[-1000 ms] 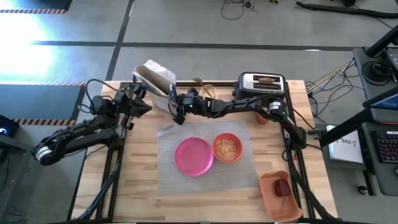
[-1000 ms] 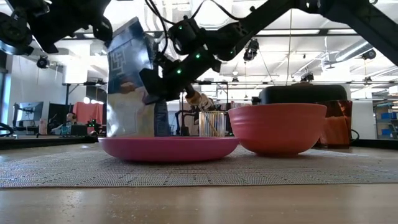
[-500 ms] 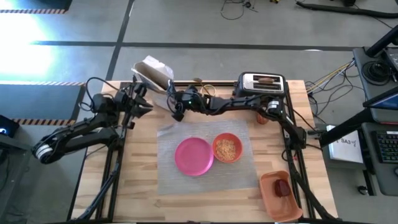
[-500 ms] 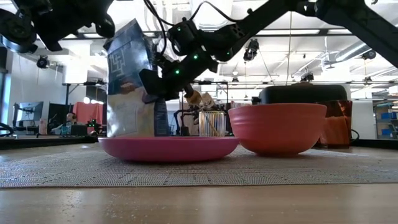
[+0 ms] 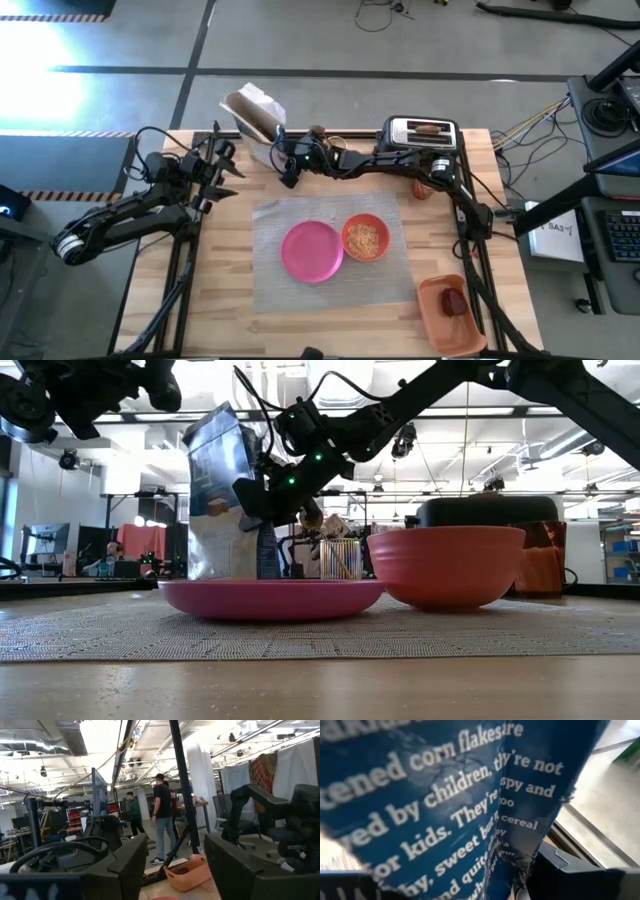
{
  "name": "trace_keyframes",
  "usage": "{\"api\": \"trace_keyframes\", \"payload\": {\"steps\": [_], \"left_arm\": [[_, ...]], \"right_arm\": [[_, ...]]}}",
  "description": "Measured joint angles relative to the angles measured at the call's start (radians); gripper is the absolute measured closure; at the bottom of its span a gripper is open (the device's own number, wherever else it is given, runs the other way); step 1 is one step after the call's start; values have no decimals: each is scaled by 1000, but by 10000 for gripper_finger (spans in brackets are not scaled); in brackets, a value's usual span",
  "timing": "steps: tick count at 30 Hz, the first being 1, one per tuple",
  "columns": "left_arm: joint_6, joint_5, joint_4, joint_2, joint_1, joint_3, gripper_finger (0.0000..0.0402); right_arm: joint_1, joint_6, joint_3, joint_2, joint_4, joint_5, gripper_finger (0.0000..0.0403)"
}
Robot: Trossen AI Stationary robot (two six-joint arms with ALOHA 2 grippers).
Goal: Arrange a breakfast setting
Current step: Pour the cereal from the blue cereal box into the orange bowl on the gray table mat
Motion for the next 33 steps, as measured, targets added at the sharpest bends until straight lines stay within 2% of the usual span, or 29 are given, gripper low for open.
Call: {"api": "trace_keyframes", "payload": {"steps": [8,11,16,26,33], "left_arm": [[-6,1,-40,0,0,-4,206],[-69,3,-57,0,0,-4,206],[-159,68,-58,-6,0,-4,206],[-192,105,-64,-25,0,-5,206],[-142,78,-161,-23,0,-5,206]], "right_arm": [[-1,0,0,0,-5,0,219],[-3,0,0,-2,-19,0,208],[-3,0,0,-2,-32,0,187],[-2,0,-2,-17,-61,-9,119],[-2,0,-2,-93,-153,-178,88]]}}
